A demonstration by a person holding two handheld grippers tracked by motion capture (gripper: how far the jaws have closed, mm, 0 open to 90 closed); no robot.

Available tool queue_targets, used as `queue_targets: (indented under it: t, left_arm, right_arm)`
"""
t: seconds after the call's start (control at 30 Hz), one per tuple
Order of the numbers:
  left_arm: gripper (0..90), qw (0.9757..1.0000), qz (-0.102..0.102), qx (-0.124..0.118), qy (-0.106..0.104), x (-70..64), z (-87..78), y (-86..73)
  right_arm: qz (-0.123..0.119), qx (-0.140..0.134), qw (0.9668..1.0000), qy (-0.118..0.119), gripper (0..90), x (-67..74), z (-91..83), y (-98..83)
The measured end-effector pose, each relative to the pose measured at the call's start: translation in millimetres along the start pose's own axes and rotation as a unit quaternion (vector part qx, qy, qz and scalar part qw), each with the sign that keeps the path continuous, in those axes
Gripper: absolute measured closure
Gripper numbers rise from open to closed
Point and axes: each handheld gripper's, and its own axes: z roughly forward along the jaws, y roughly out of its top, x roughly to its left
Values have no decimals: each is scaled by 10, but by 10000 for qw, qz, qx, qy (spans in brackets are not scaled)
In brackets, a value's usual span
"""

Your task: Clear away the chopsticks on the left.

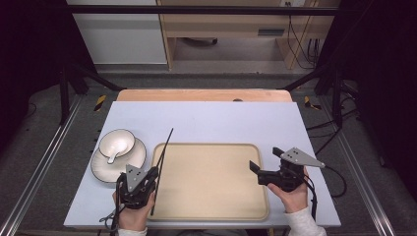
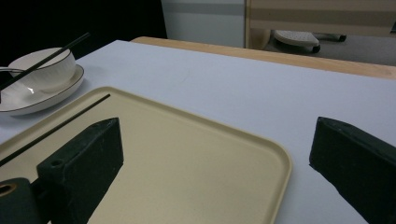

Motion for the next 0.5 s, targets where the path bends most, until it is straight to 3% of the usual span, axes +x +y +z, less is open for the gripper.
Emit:
queue_targets:
  t: [0.27, 0.5]
  left_arm:
    - [856, 9993, -356, -114, 47, -50, 0, -66]
    - [855, 9990, -381, -160, 187, -102, 10, -187]
  right_arm:
    - [-45, -31, 10000, 10, 31, -15, -9, 2]
    - [8, 34, 10000, 14, 30, 7, 20, -11]
